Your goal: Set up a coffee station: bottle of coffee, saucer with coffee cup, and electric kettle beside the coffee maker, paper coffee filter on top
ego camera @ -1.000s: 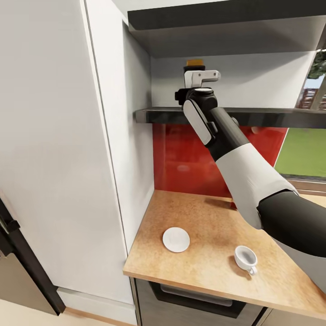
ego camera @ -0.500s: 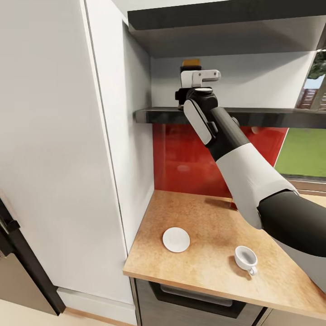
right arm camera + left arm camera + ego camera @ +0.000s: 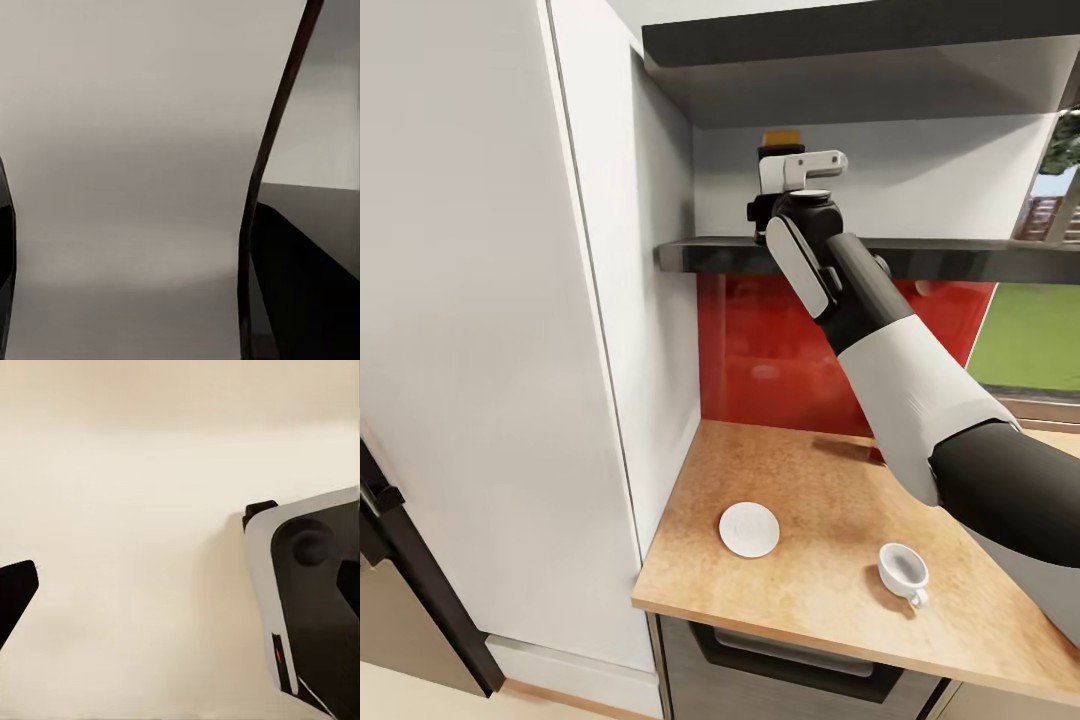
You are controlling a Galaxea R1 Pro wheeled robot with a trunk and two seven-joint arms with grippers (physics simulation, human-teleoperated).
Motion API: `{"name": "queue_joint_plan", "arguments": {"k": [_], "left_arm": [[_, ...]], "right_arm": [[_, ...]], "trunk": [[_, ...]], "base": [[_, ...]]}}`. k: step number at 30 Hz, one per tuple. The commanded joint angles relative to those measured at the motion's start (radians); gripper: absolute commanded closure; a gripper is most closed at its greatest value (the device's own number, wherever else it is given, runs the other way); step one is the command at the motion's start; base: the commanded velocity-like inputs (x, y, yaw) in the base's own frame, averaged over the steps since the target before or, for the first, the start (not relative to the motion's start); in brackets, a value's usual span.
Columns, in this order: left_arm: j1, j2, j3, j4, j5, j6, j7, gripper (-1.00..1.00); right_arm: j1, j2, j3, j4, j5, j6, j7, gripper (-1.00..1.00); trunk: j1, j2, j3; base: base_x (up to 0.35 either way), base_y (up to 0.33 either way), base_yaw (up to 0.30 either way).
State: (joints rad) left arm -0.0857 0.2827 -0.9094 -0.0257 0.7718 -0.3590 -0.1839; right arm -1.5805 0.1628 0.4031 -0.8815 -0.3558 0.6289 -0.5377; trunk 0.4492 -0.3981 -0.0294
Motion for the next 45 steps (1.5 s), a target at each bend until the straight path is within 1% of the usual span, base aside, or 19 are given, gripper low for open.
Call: {"name": "queue_joint_plan", "arguments": {"k": [1, 2, 3, 5, 6, 8, 11, 17, 18, 22, 25, 29, 33, 45], "left_arm": [[0.009, -0.001, -0.009, 0.011, 0.004, 0.018, -0.005, -1.0], [0.013, -0.001, -0.011, 0.017, 0.001, 0.029, -0.004, -1.0], [0.03, 0.001, -0.012, 0.031, -0.004, 0.058, -0.003, -1.0], [0.055, 0.005, -0.011, 0.051, -0.008, 0.075, 0.005, -1.0], [0.061, 0.007, -0.011, 0.055, -0.008, 0.077, 0.007, -1.0], [0.082, 0.022, -0.01, 0.066, -0.009, 0.08, 0.031, -1.0], [0.09, 0.036, -0.01, 0.068, -0.005, 0.079, 0.062, -1.0], [0.083, 0.031, -0.011, 0.058, 0.004, 0.066, 0.078, -1.0], [0.076, 0.027, -0.01, 0.056, 0.006, 0.05, 0.081, -1.0], [0.048, 0.018, -0.012, 0.054, 0.005, 0.035, 0.081, -1.0], [0.043, 0.007, -0.016, 0.054, 0.0, 0.032, 0.081, -1.0], [0.04, 0.002, -0.017, 0.054, 0.0, 0.031, 0.081, -1.0], [0.039, 0.0, -0.016, 0.054, 0.001, 0.03, 0.081, -1.0], [0.038, 0.0, -0.014, 0.053, 0.006, 0.032, 0.081, -1.0]], "right_arm": [[-0.001, 0.0, 0.003, 0.015, -0.035, 0.036, -0.013, 1.0], [-0.001, 0.0, 0.003, 0.015, -0.035, 0.038, -0.013, 1.0], [-0.001, 0.0, 0.003, 0.015, -0.035, 0.041, -0.013, 1.0], [-0.001, 0.0, 0.003, 0.015, -0.035, 0.043, -0.013, 1.0], [-0.001, 0.0, 0.003, 0.015, -0.035, 0.043, -0.013, 1.0], [-0.001, 0.0, 0.002, 0.013, -0.035, 0.044, -0.013, 1.0], [-0.001, 0.0, 0.003, -0.005, -0.035, 0.046, -0.013, 1.0], [-0.001, 0.0, 0.002, -0.047, -0.034, 0.05, -0.013, 1.0], [-0.001, 0.0, 0.0, -0.055, -0.034, 0.063, -0.013, 1.0], [-0.001, 0.0, -0.001, -0.088, -0.034, 0.116, -0.013, 1.0], [-0.001, 0.0, -0.002, -0.12, -0.034, 0.15, -0.013, 1.0], [-0.001, 0.001, -0.002, -0.161, -0.034, 0.196, -0.014, 1.0], [-0.001, 0.0, 0.0, -0.224, -0.034, 0.273, -0.015, 1.0], [0.002, 0.001, 0.0, -0.223, -0.034, 0.285, -0.016, 1.0]], "trunk": [[0.001, -0.002, -0.003], [0.001, -0.002, -0.003], [0.001, -0.002, -0.003], [0.001, -0.002, -0.003], [0.001, -0.002, -0.003], [0.001, -0.002, -0.003], [0.001, -0.002, -0.003], [0.001, -0.002, -0.003], [0.001, -0.002, -0.003], [0.001, -0.002, -0.003], [0.001, -0.002, -0.003], [0.001, -0.002, -0.003], [0.001, -0.002, -0.003], [0.001, -0.002, -0.003]], "base": [[0.0, 0.0, 0.0], [0.0, 0.0, 0.0], [0.0, 0.0, 0.0], [0.0, 0.0, 0.0], [0.0, 0.0, 0.0], [0.0, 0.0, 0.0], [0.0, 0.0, 0.0], [0.0, 0.0, 0.0], [0.0, 0.0, 0.0], [0.0, 0.0, 0.0], [0.0, 0.0, 0.0], [0.0, 0.0, 0.0], [-0.035, -0.025, 0.0], [-0.221, -0.161, 0.0]]}}
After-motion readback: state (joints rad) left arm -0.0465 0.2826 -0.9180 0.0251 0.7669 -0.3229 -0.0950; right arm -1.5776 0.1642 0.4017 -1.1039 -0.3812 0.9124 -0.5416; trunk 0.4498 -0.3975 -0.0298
